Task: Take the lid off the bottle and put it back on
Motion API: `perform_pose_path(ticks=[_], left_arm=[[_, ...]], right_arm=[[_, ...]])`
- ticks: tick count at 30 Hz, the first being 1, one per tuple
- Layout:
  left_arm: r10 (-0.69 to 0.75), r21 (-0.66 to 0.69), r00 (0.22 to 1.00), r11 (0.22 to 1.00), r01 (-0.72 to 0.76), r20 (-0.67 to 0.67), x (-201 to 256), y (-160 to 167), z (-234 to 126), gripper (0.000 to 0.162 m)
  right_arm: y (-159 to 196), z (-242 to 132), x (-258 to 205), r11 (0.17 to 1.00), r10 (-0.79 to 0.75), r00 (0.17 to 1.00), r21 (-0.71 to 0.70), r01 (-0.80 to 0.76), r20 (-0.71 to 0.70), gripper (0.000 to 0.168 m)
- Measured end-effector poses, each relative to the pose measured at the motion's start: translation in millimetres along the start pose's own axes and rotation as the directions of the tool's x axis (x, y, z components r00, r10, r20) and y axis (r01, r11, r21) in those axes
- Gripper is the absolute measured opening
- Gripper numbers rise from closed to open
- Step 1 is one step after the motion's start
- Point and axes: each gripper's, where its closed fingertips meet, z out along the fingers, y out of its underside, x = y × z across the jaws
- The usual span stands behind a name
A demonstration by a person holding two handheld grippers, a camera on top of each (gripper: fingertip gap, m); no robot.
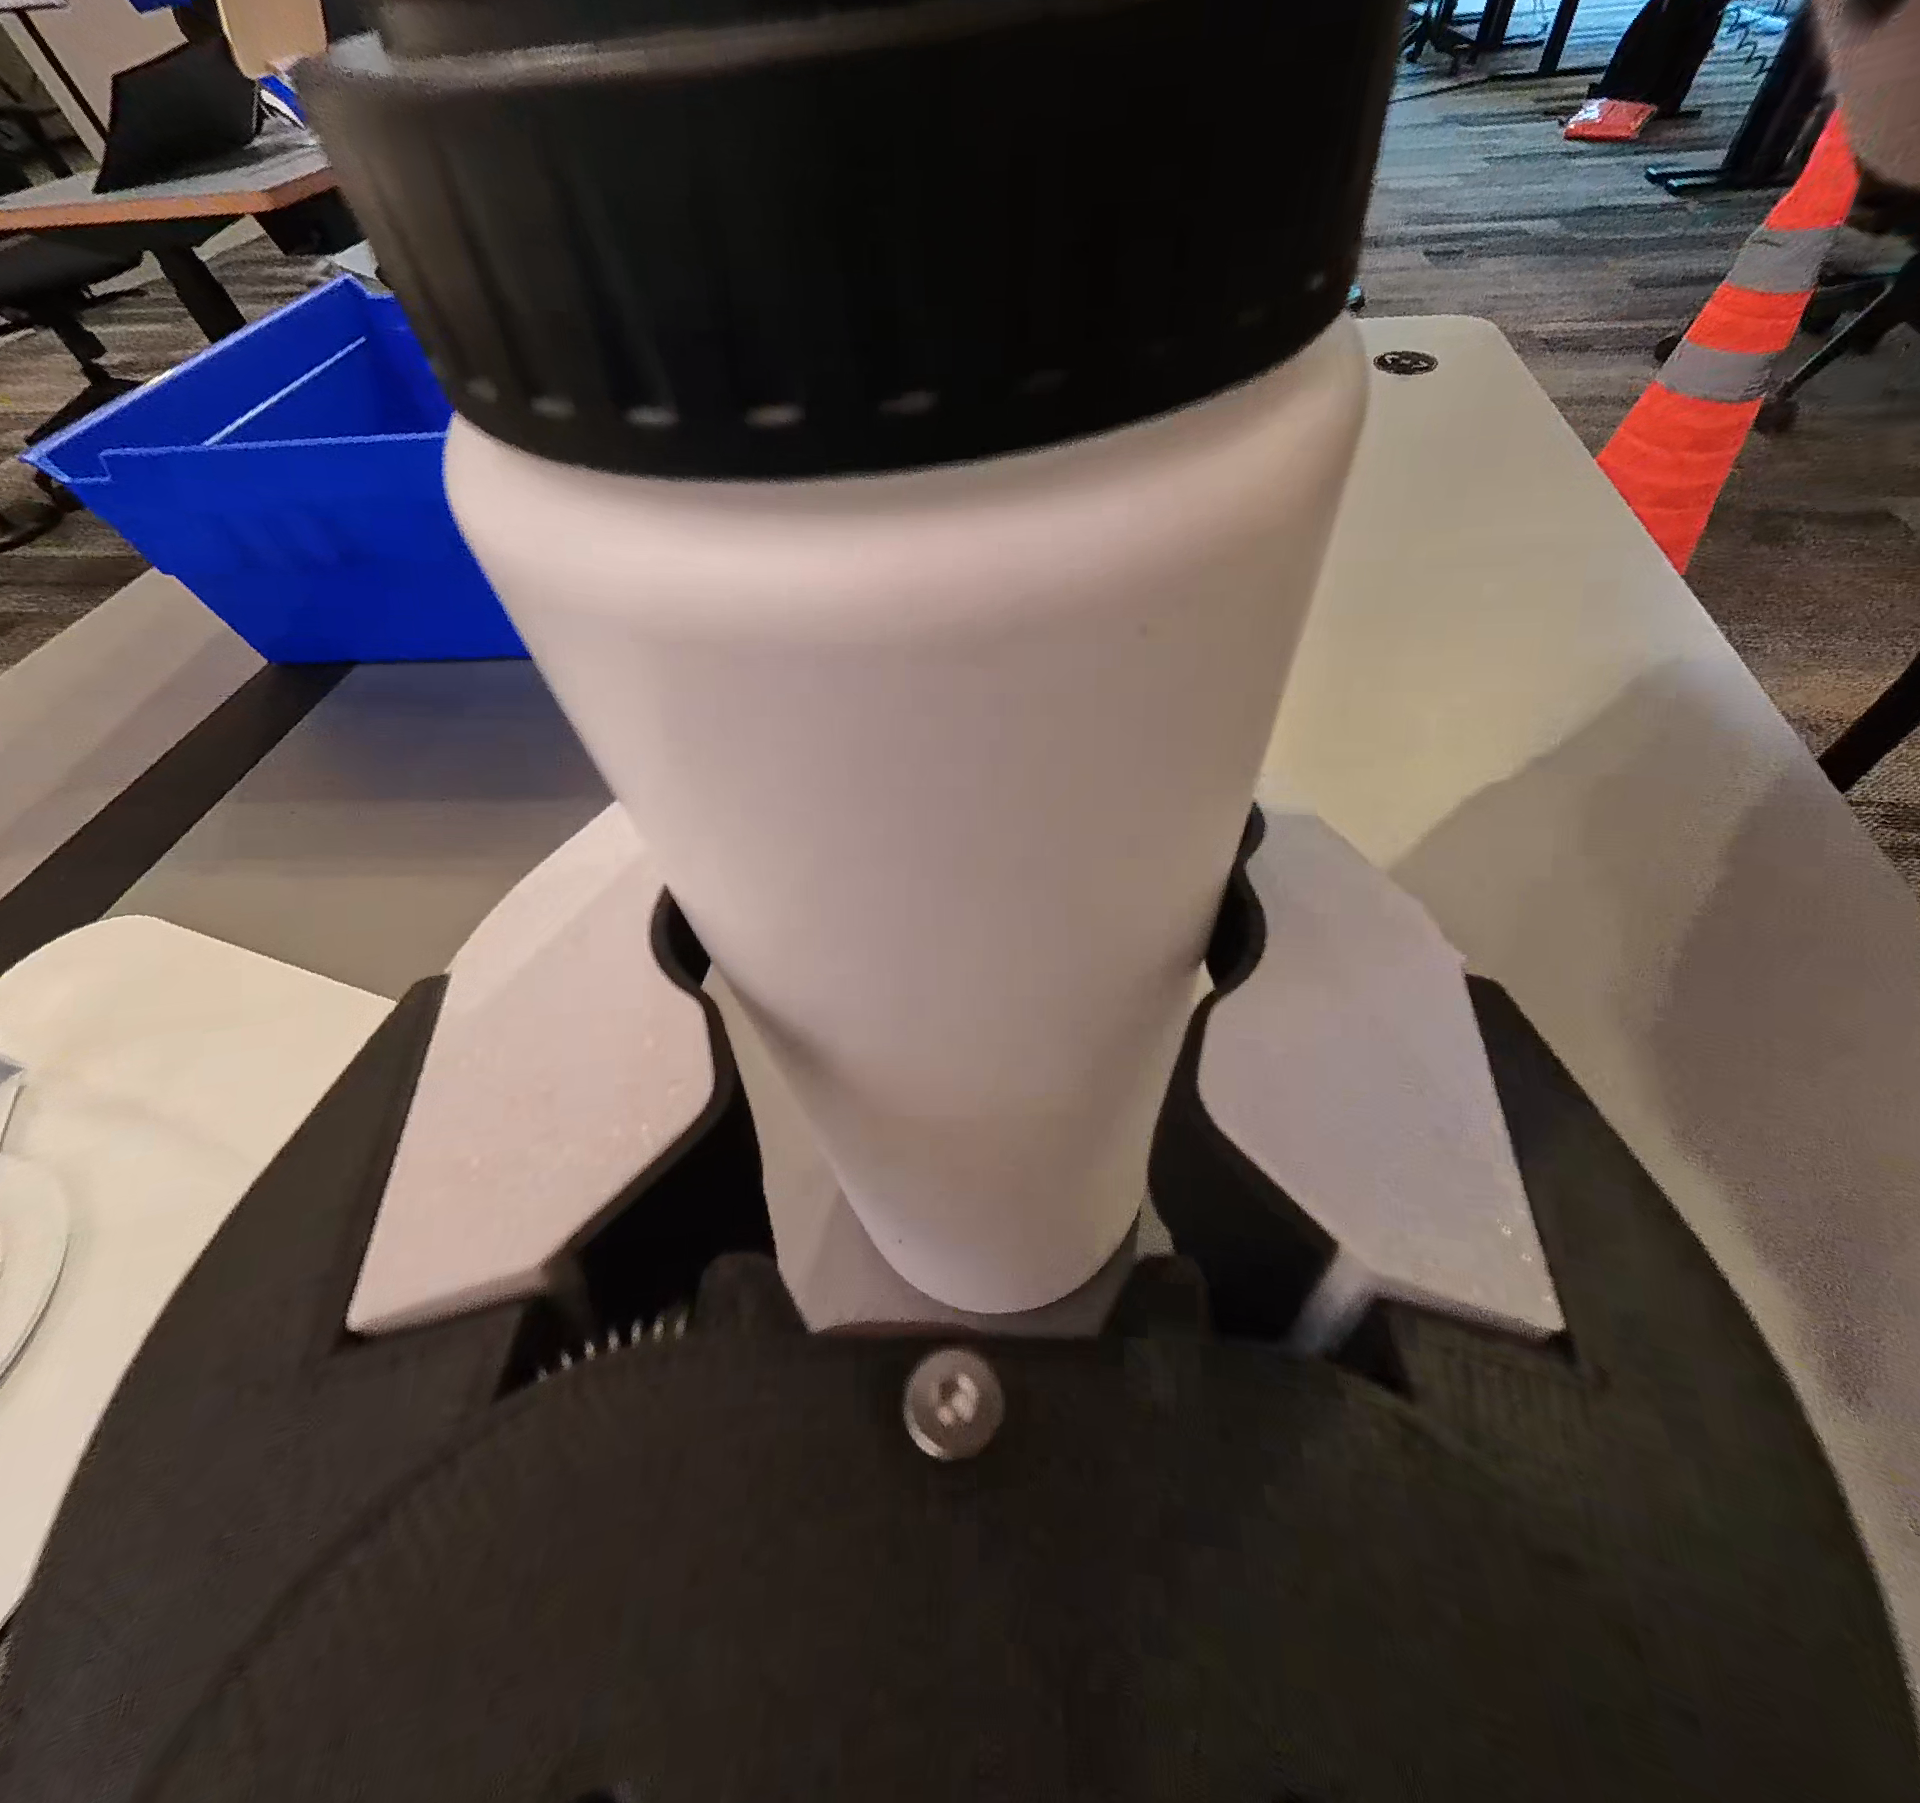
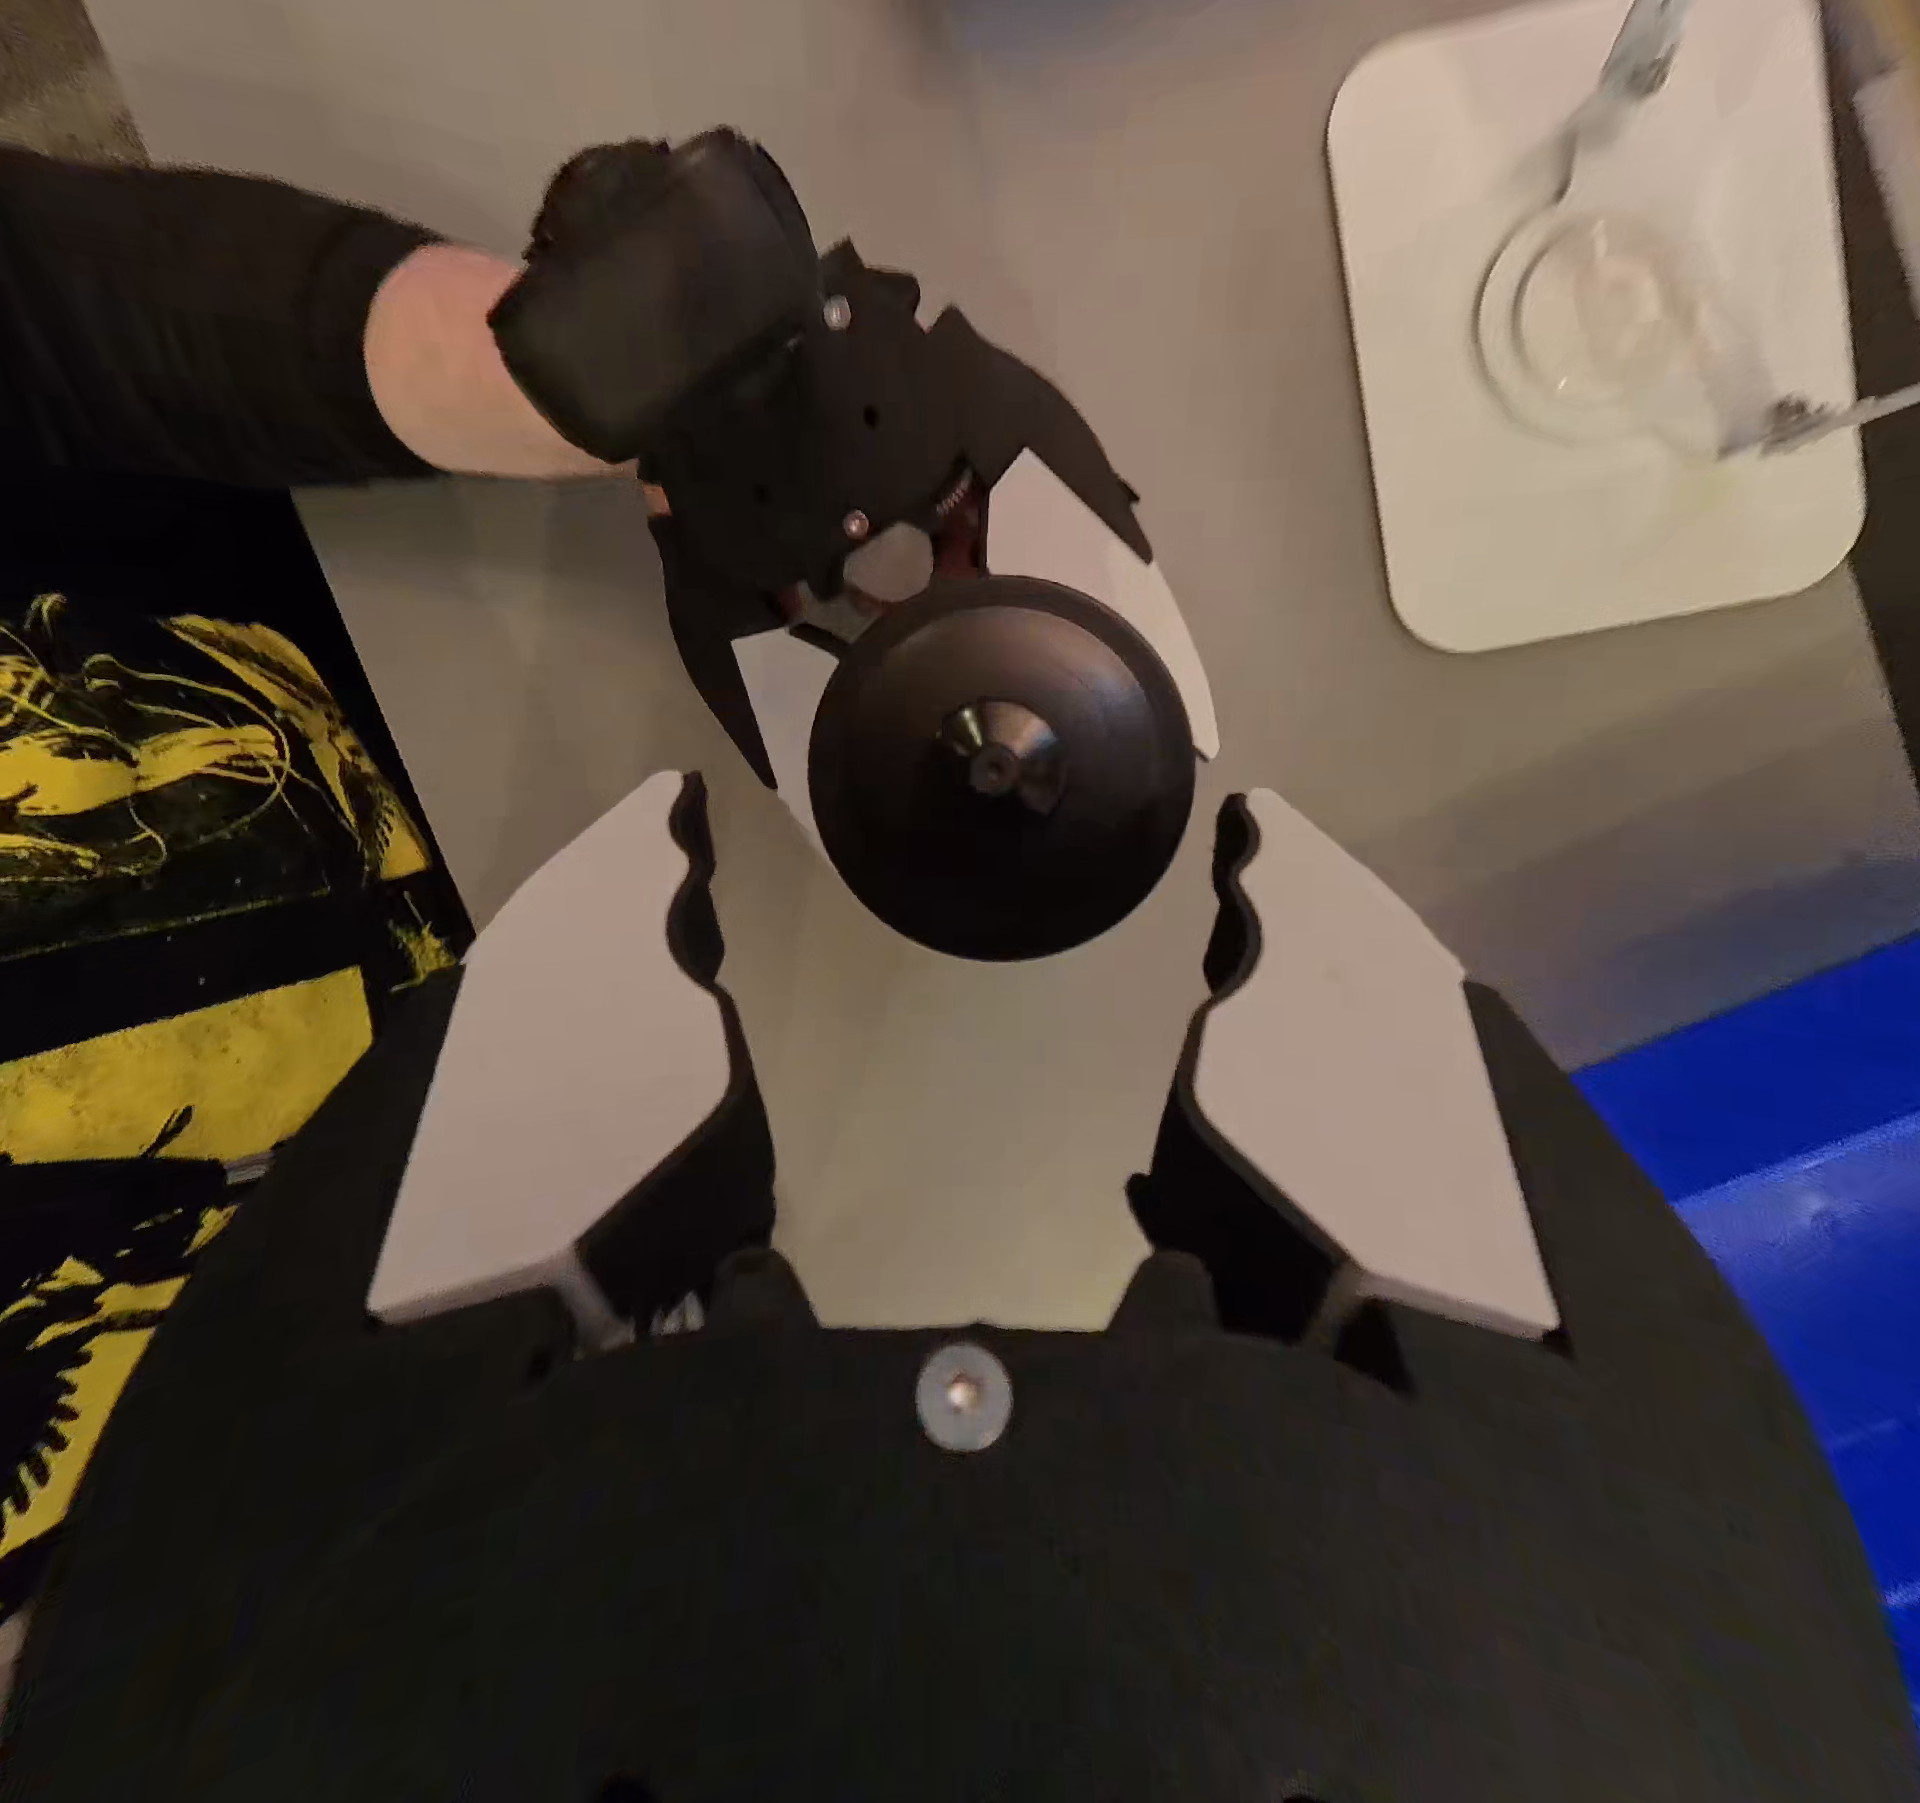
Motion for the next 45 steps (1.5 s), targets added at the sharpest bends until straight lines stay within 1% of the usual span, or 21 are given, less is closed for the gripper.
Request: perform_pose_path(ticks=[2, 5, 9, 10, 12, 16, 20, 28, 34, 45], left_arm=[[0.000, 0.001, 1.000, 1.000, 0.000, 0.000, 0, 0, 0, 0.095], [-0.003, 0.006, 1.000, 1.000, 0.003, -0.003, 0, 0, 0, 0.095], [-0.013, 0.006, 1.000, 1.000, 0.014, -0.015, 2, 0, 1, 0.094], [-0.016, 0.011, 1.000, 1.000, 0.016, -0.015, 2, 0, 1, 0.094], [-0.016, 0.010, 1.000, 1.000, 0.017, -0.015, 3, 0, 1, 0.094], [-0.030, 0.017, 0.999, 0.999, 0.030, -0.019, 1, 0, 0, 0.094], [-0.017, 0.013, 1.000, 1.000, 0.017, -0.019, 4, 0, 2, 0.094], [-0.016, 0.012, 1.000, 1.000, 0.016, -0.020, 4, 0, 2, 0.094], [-0.018, 0.012, 1.000, 1.000, 0.018, -0.018, 4, 0, 2, 0.094], [-0.021, 0.014, 1.000, 1.000, 0.021, -0.017, 3, 0, 2, 0.094]], right_arm=[[0, 3, 1, 0.998, 0.029, 1.000, -0.049, -0.028, 0.004, 0.082], [0, 2, 6, 0.993, 0.082, 0.997, -0.092, -0.081, 0.009, 0.070], [3, 5, 5, 0.983, 0.105, 0.994, -0.151, -0.100, 0.024, 0.071], [6, 7, 5, 0.979, 0.099, 0.995, -0.180, -0.094, 0.021, 0.078], [11, 13, 5, 0.967, 0.095, 0.995, -0.237, -0.088, 0.018, 0.079], [8, 14, 6, 0.965, 0.111, 0.993, -0.242, -0.099, 0.035, 0.079], [2, 13, 4, 0.962, 0.150, 0.984, -0.244, -0.124, 0.091, 0.080], [4, 13, 4, 0.950, 0.139, 0.987, -0.293, -0.110, 0.079, 0.079], [11, 11, 4, 0.934, 0.121, 0.992, -0.344, -0.098, 0.046, 0.079], [9, 10, 5, 0.940, 0.111, 0.992, -0.331, -0.087, 0.055, 0.078]])
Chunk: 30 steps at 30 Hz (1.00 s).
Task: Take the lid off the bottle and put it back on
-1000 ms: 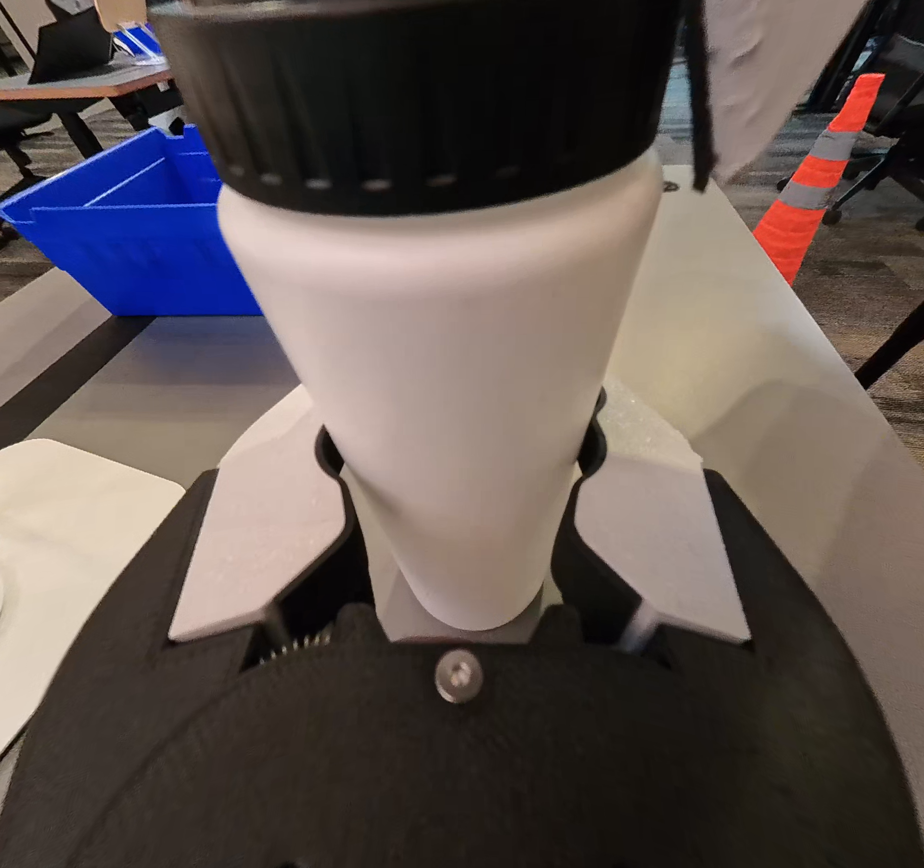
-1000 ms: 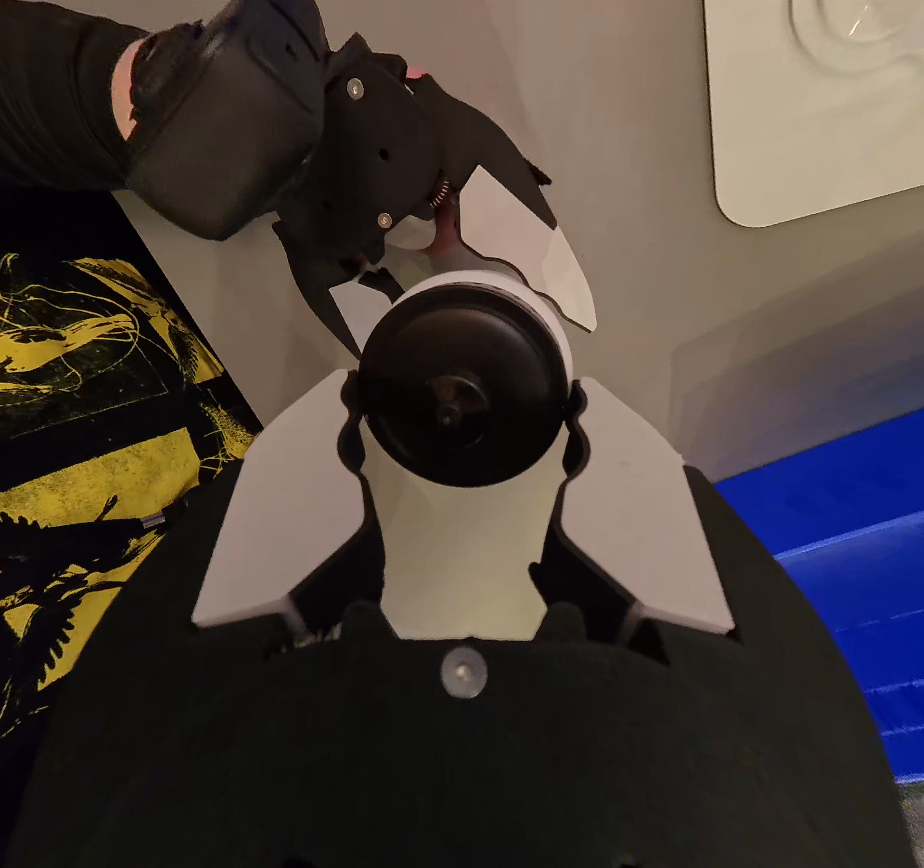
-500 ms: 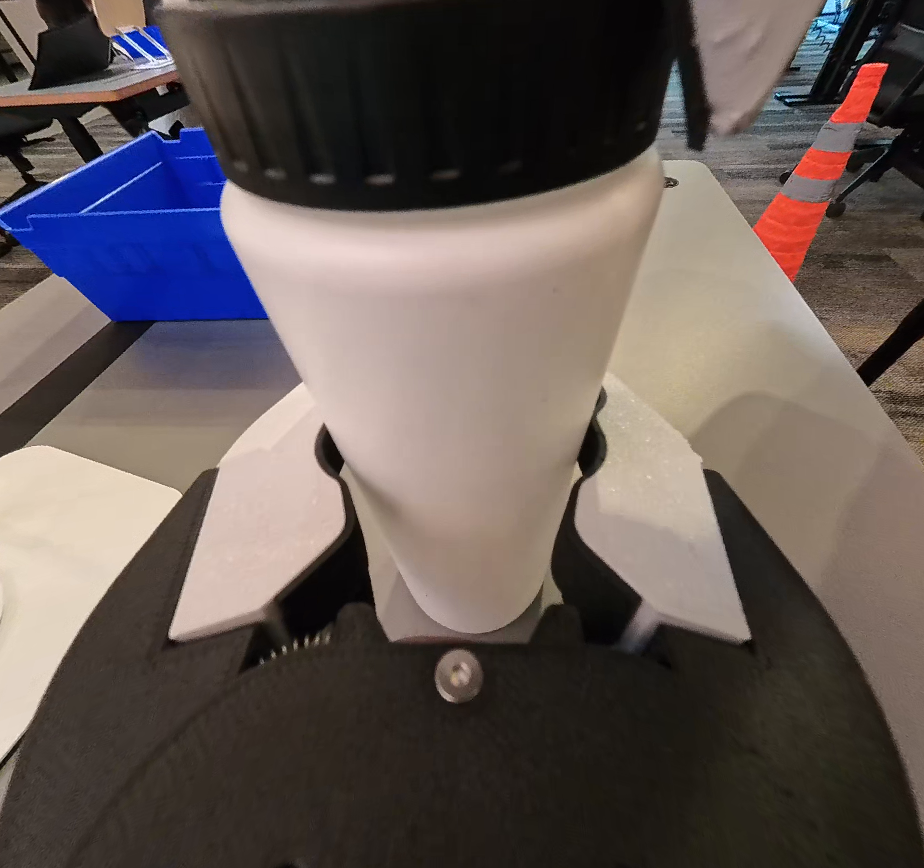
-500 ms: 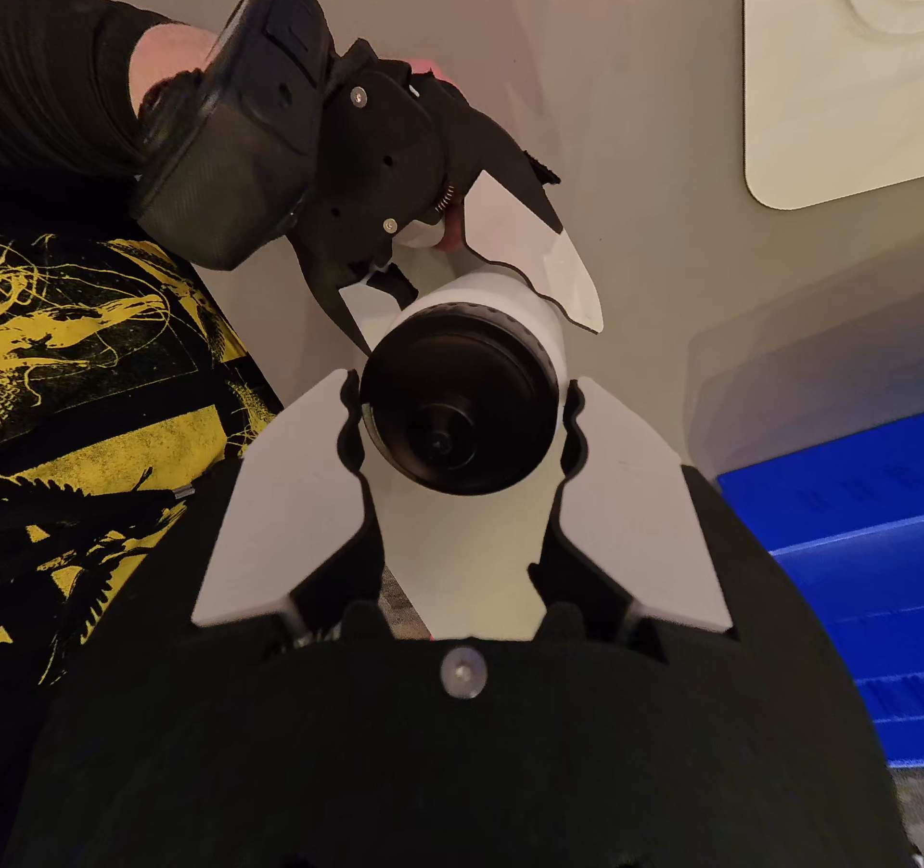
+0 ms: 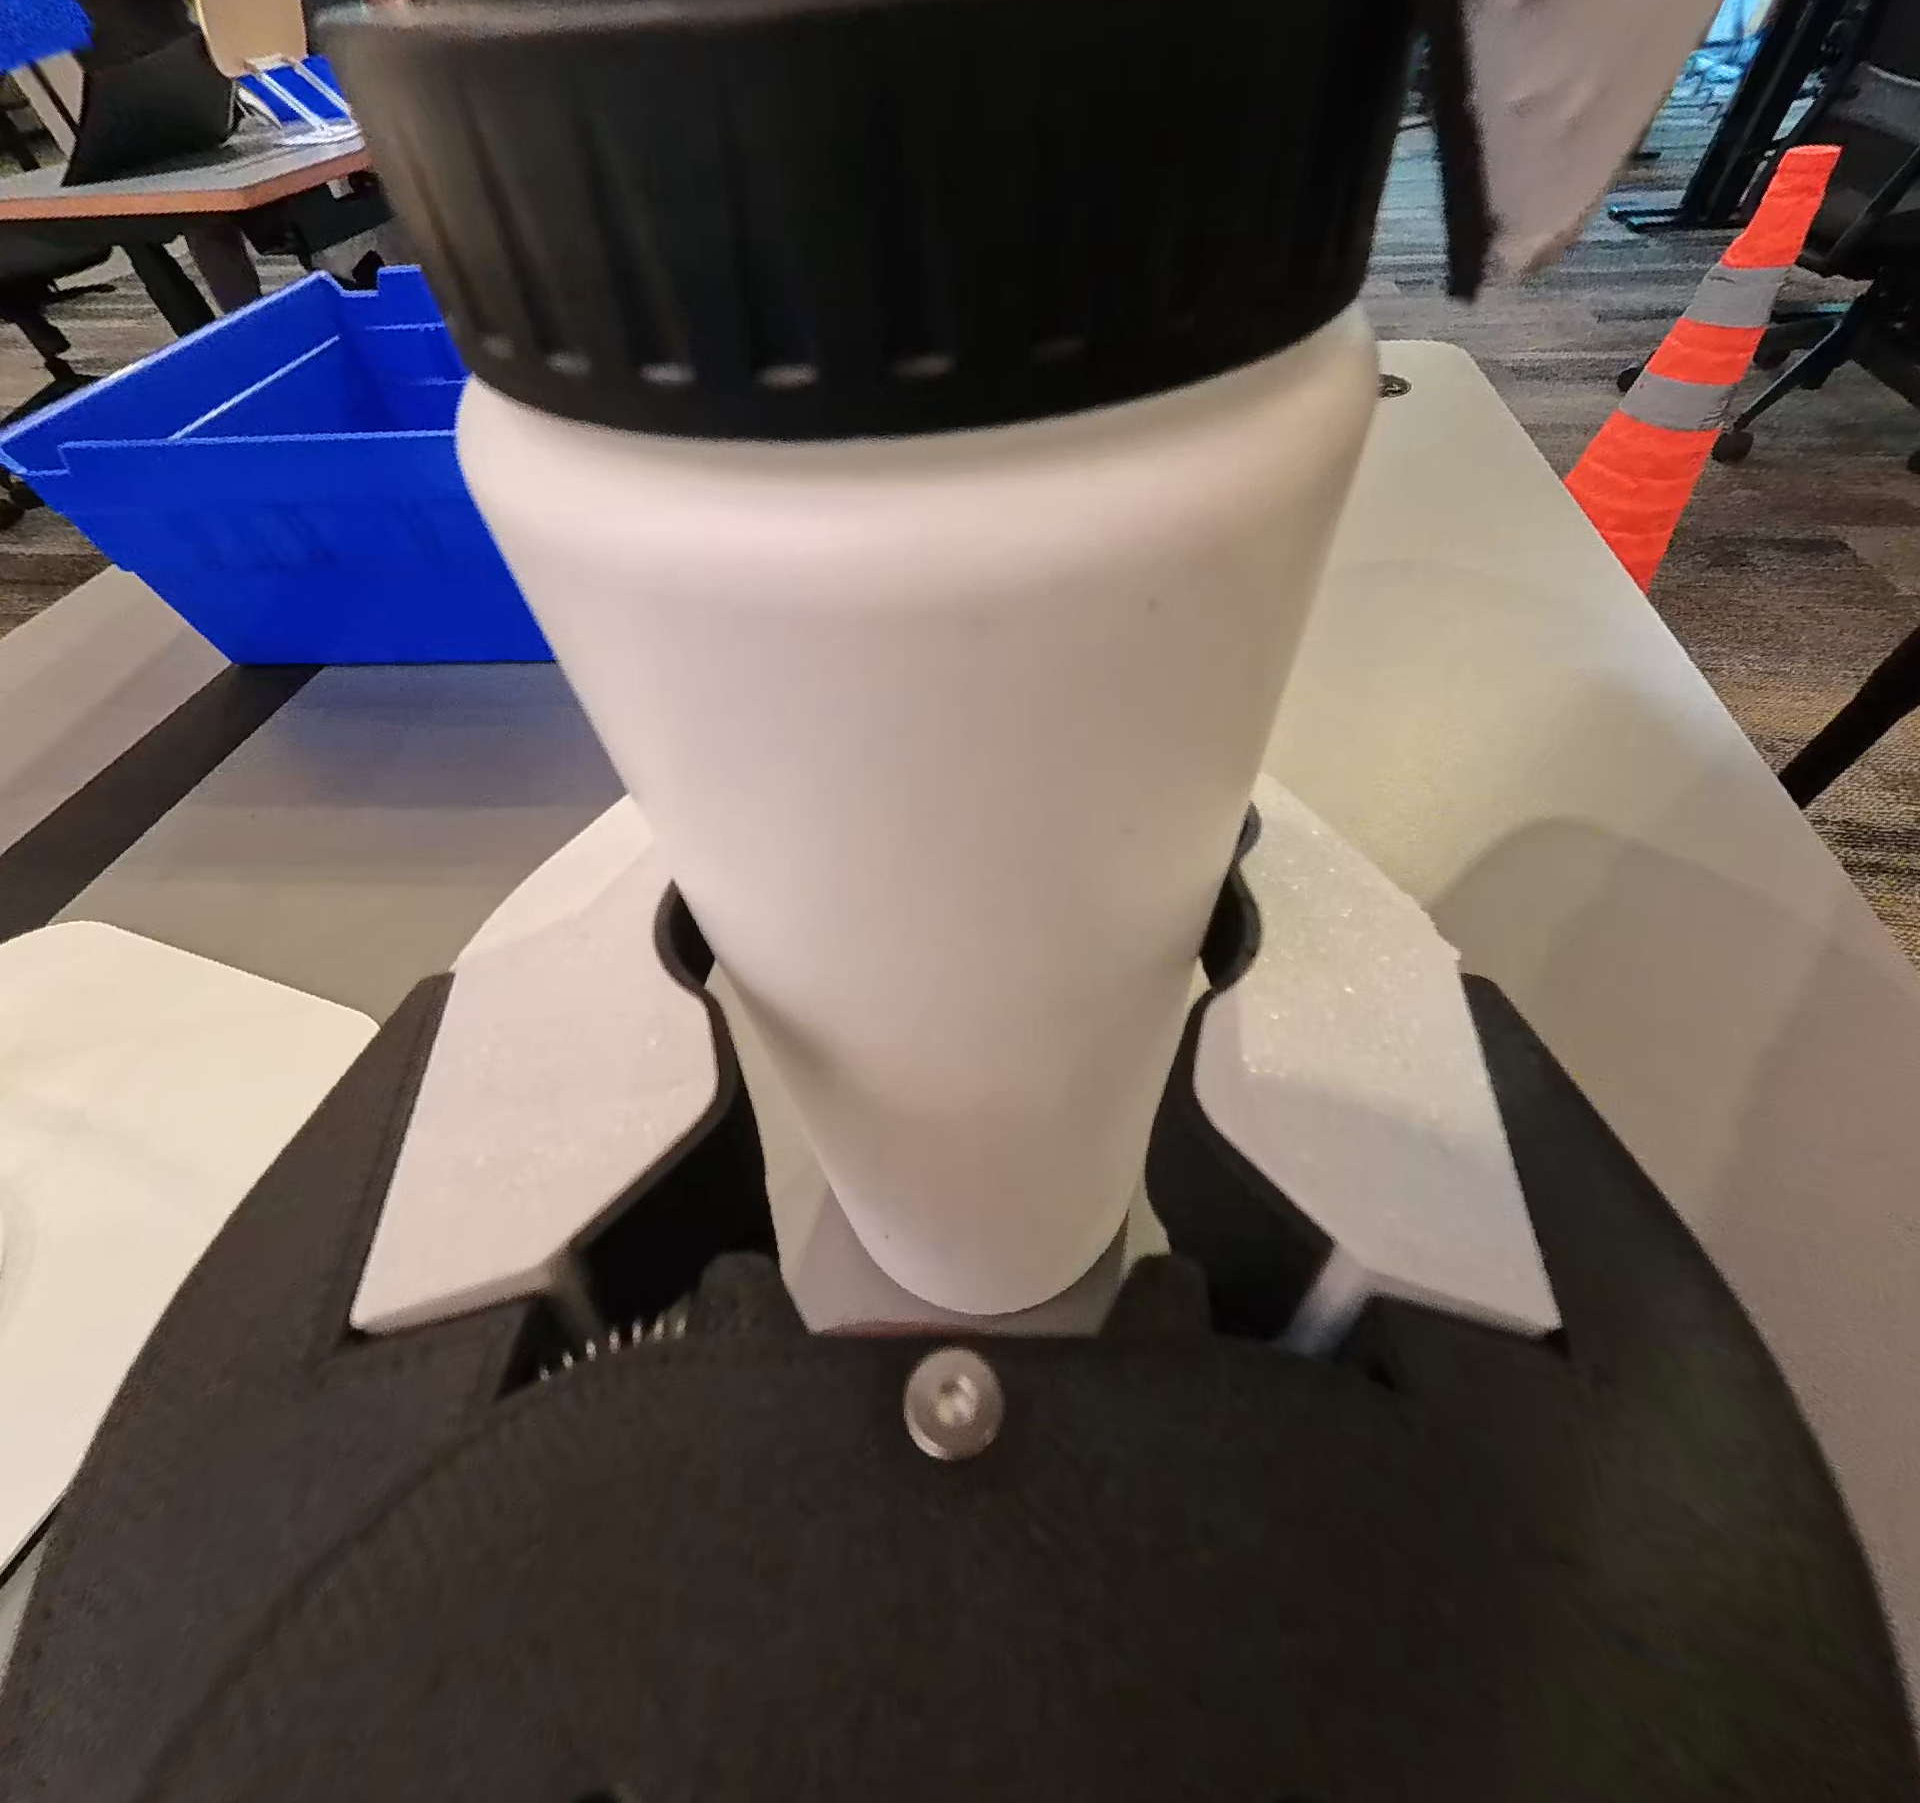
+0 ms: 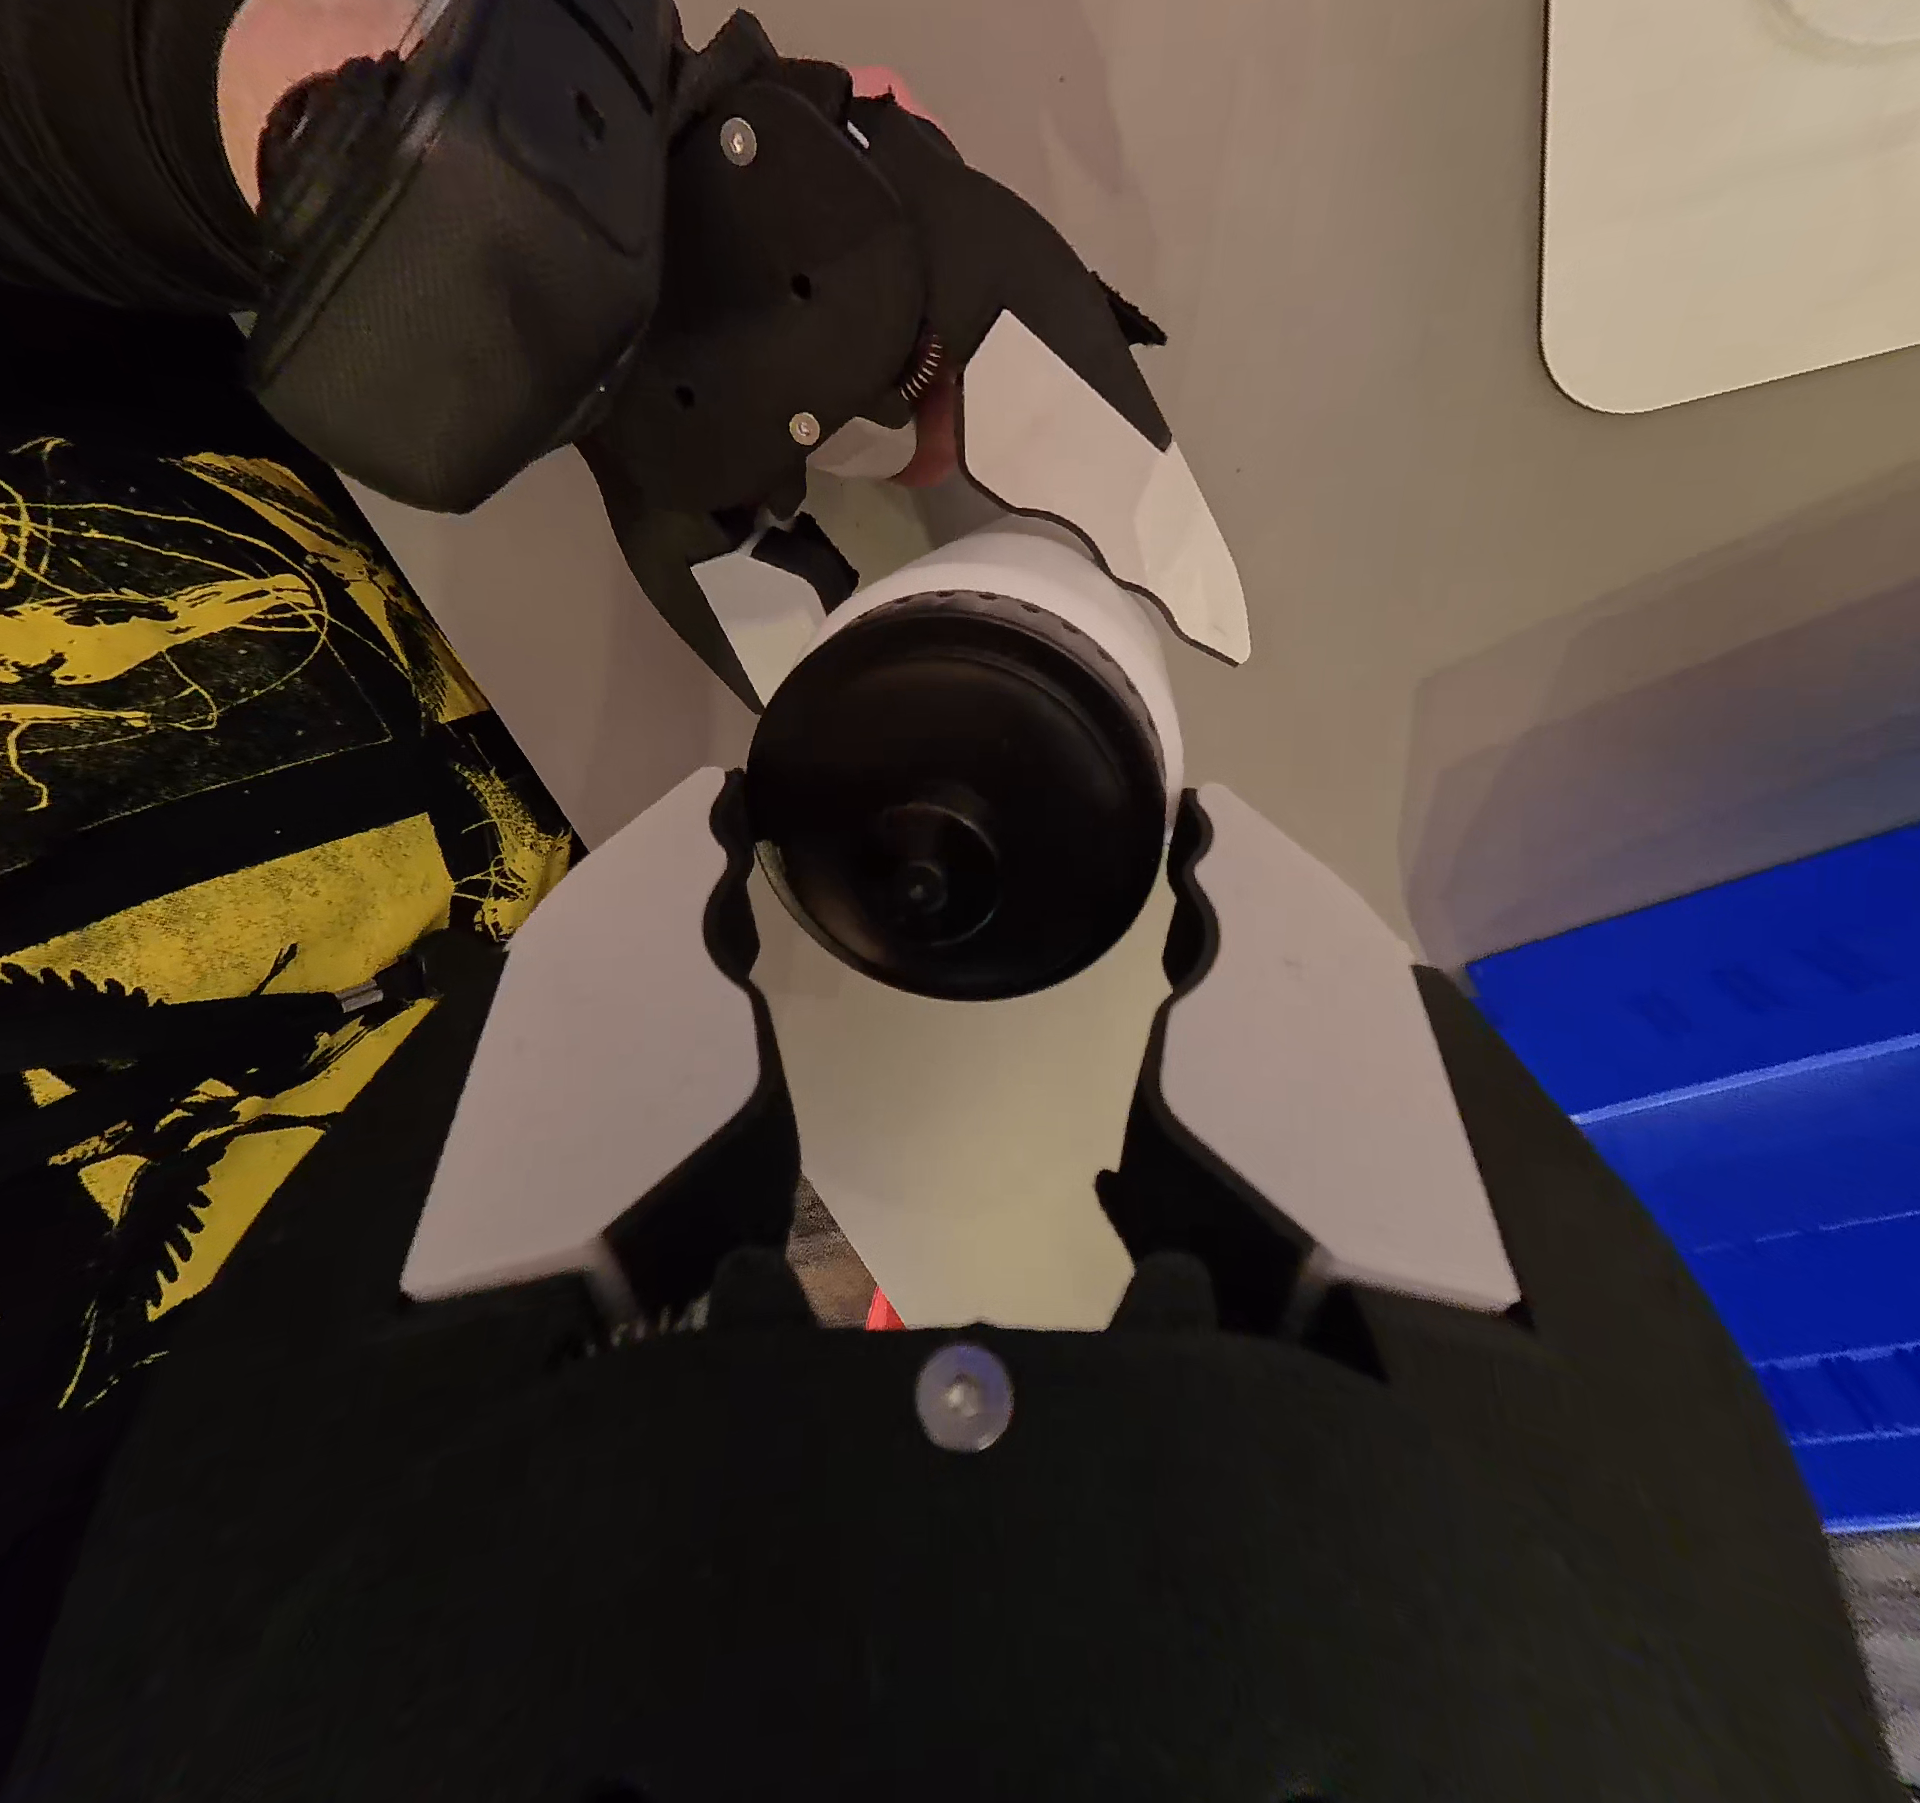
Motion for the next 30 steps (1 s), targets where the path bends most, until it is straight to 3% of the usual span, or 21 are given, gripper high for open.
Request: perform_pose_path(ticks=[8, 16, 30], left_arm=[[-0.002, 0.004, 1.000, 1.000, 0.002, -0.002, -0.2, -0.1, 0.2, 0.093], [0.002, 0.006, 1.000, 1.000, -0.002, 0.013, -2.7, 0.6, 0.3, 0.088], [-0.041, 0.017, 0.999, 0.999, 0.041, 0.009, -7.0, 1.2, -4.9, 0.087]], right_arm=[[0.5, -0.3, -0.2, 0.998, -0.055, 0.998, -0.014, 0.055, 0.004, 0.077], [4.0, -1.5, 4.0, 0.966, -0.218, 0.976, -0.135, 0.219, 0.022, 0.076], [-0.3, -6.0, 8.5, 0.991, -0.132, 0.990, -0.012, 0.132, -0.057, 0.073]])
